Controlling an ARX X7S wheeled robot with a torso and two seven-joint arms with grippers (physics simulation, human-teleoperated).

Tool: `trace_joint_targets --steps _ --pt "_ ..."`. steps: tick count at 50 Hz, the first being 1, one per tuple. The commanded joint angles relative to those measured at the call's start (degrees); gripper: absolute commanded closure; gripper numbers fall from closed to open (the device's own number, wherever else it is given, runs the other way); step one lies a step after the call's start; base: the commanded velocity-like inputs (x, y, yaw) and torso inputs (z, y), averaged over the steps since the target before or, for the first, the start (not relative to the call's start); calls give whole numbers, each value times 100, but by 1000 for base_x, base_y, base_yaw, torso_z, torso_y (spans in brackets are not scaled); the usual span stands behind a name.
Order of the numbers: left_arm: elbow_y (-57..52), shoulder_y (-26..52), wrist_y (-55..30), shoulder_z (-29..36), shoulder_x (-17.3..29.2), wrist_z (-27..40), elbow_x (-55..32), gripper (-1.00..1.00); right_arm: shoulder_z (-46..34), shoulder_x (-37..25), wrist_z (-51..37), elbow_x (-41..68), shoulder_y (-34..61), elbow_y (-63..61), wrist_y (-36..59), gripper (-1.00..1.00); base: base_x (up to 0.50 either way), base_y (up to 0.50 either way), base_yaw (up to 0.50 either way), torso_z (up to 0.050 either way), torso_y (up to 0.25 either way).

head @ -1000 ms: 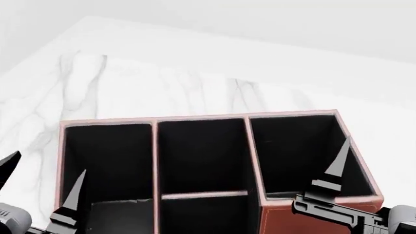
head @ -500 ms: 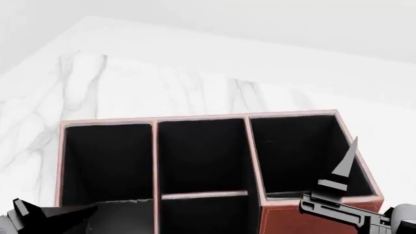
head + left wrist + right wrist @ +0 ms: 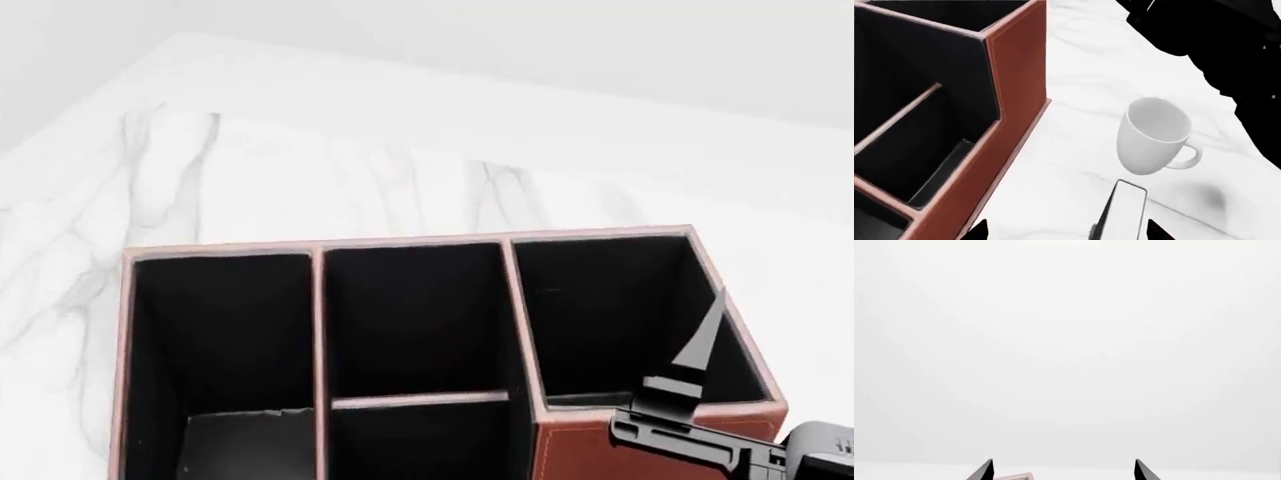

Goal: Pick up the book and place it in the front compartment of the caddy.

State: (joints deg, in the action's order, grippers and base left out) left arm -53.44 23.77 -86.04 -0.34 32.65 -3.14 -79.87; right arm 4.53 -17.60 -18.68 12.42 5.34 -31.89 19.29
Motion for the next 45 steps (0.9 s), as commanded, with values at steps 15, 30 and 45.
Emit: trace_joint_targets --steps 15,30,45 --pt "20 -56 710 1659 424 -1307 1711 -100 71 46 117 -100 -73 58 -91 -100 0 0 0 0 0" --pt "375 -59 1950 3183 893 -2342 3370 -100 29 9 102 -100 -100 50 -108 -100 0 0 0 0 0" --pt "944 -44 2892 3940 834 -2672 4382 -100 33 -24 81 -73 -127 54 -136 -100 0 0 0 0 0"
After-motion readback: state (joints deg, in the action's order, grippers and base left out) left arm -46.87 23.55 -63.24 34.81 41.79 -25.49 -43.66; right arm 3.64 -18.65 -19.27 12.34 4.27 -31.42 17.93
